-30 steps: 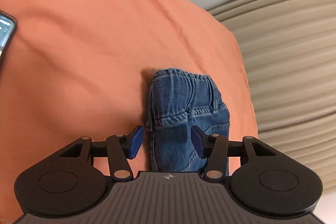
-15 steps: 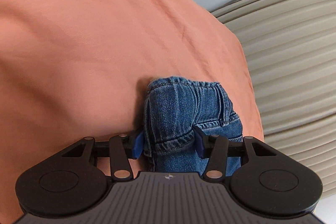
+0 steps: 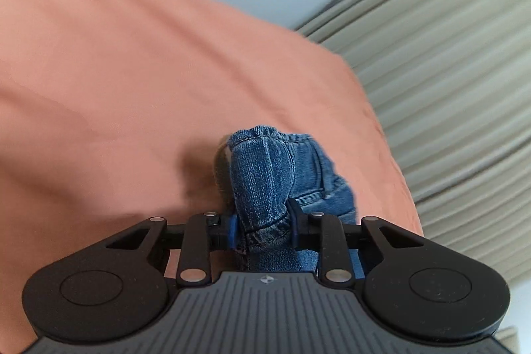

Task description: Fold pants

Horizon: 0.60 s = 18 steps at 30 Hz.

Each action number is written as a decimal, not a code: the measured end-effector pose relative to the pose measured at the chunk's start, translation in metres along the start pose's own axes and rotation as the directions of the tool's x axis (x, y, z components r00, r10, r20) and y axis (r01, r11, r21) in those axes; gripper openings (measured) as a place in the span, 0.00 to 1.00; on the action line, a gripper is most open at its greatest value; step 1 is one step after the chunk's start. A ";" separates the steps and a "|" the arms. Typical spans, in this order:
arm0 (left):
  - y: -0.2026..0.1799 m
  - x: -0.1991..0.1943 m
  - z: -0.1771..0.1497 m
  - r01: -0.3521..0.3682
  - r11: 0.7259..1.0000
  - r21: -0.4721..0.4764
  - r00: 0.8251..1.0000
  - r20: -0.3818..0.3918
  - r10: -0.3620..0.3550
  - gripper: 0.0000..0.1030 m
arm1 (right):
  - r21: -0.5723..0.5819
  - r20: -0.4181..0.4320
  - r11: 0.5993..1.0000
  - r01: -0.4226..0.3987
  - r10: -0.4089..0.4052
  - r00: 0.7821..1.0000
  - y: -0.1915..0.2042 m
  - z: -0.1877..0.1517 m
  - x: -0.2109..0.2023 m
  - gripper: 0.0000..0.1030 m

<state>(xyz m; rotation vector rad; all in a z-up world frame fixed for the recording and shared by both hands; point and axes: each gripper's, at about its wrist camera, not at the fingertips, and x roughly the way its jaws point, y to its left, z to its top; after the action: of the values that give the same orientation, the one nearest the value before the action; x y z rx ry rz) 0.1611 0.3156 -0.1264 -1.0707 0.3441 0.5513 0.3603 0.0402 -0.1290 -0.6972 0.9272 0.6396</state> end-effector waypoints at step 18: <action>-0.217 -0.081 -0.150 0.203 0.701 0.684 0.976 -0.087 -0.198 0.26 | 0.247 0.182 0.967 -0.066 0.021 0.983 -0.044 -0.083 -0.120 0.01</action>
<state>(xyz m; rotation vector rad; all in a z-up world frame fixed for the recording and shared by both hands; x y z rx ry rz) 0.2204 0.0814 0.0068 -0.3644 0.3899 0.1788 0.2984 -0.0738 -0.0481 -0.3859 0.8414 0.5997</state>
